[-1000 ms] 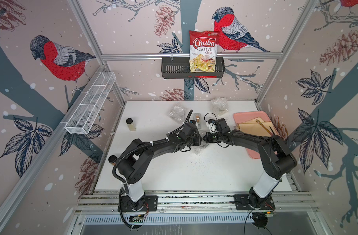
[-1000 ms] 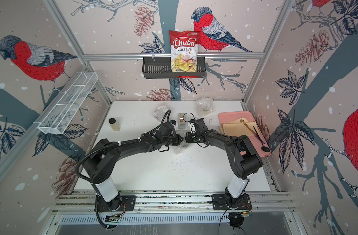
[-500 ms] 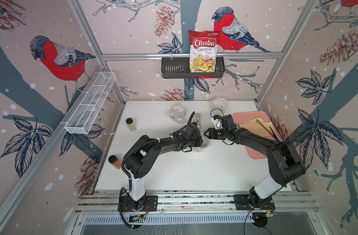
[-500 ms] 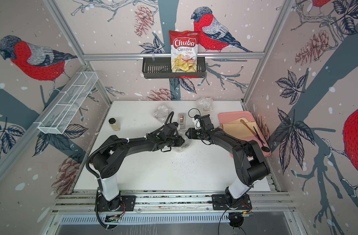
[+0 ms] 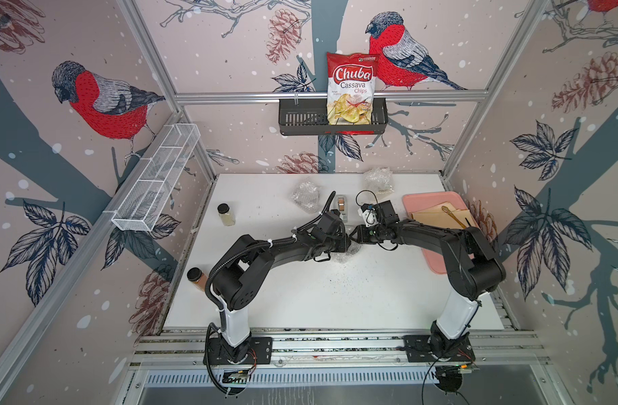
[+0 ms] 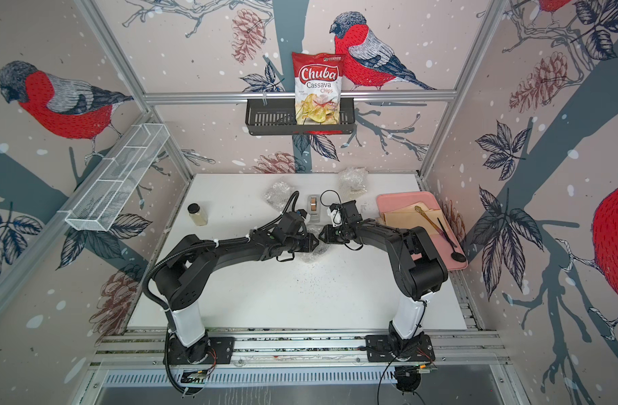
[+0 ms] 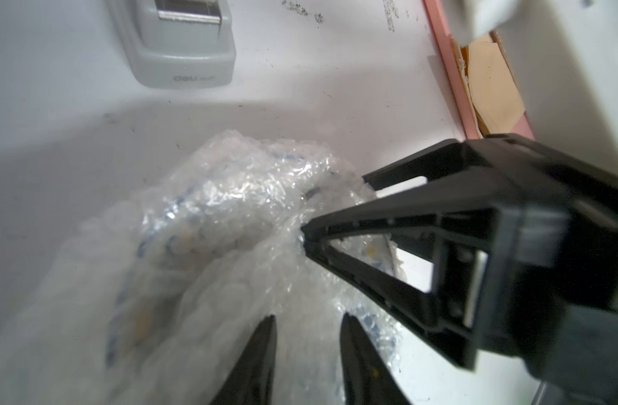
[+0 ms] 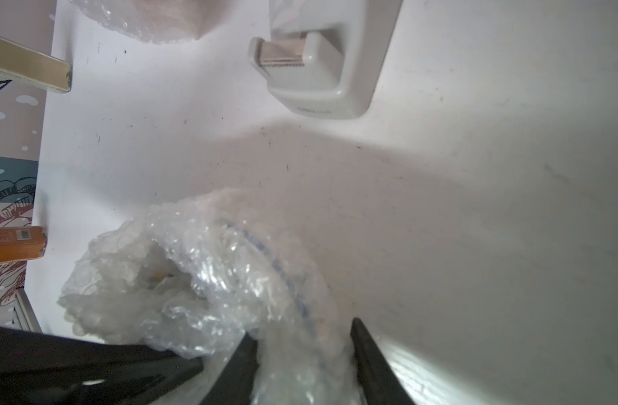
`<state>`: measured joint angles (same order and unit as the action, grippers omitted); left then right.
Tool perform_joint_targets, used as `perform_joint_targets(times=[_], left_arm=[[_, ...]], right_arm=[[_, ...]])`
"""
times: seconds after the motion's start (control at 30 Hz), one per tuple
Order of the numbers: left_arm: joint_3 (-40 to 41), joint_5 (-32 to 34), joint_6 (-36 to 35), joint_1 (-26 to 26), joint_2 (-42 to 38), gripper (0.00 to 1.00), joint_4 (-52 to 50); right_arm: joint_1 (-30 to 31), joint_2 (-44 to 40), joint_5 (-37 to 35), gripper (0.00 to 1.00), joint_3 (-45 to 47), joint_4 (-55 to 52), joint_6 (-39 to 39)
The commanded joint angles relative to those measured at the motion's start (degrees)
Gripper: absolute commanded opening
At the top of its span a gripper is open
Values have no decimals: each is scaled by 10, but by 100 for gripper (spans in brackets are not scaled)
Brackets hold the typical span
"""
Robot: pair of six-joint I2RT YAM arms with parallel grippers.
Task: Wrap bowls in bubble wrap
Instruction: Wrap the bowl in bubble wrap.
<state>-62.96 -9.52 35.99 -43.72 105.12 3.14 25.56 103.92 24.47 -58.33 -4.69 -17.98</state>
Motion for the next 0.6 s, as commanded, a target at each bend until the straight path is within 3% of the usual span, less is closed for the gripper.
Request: perform_joint_targets(times=[0.0,0.17,0.4,0.5,0.57], left_arm=[[24,42,7,2,-42,52,-5],[93,100,33,14,-126,71,-10],[196,31,72,85,-161,83,39],[221,37,79,96,-172,92,51],[233,30,78,99,-182,93,73]], right_arm=[[2,4,3,31,-1,12,2],[16,-7,2,26,7,17,5],[50,-7,-4,25,4,31,2],[62,1,4,25,0,33,1],[74,5,2,25,-6,31,4]])
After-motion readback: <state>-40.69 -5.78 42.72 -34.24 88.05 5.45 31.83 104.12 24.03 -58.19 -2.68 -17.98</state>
